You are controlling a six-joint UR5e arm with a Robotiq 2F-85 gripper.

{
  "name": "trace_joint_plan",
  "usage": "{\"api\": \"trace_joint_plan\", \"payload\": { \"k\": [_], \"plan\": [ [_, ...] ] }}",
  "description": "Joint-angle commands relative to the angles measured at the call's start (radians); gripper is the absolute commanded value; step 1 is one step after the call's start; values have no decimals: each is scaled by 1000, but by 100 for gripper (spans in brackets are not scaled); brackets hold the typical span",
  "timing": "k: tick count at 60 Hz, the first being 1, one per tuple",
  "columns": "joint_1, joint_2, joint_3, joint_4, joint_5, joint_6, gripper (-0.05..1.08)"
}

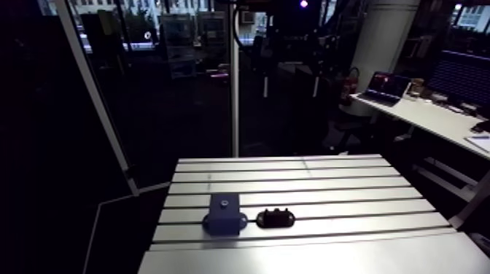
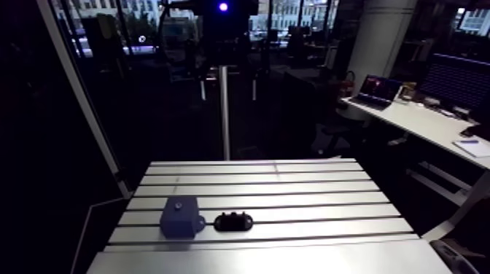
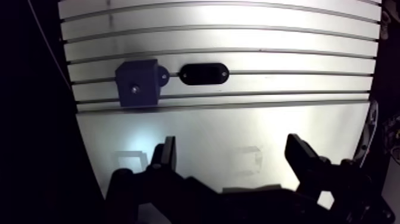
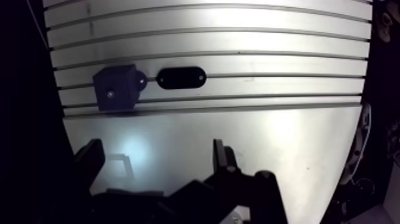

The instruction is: Pick up the M10 bolt and insert it into the hole until fully seated.

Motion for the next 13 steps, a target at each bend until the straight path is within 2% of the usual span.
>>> {"api": "trace_joint_plan", "payload": {
  "k": [1,13],
  "plan": [
    [-5,-1,7,-3,1,0,1],
    [-9,-1,7,-3,1,-2,1]
  ]
}}
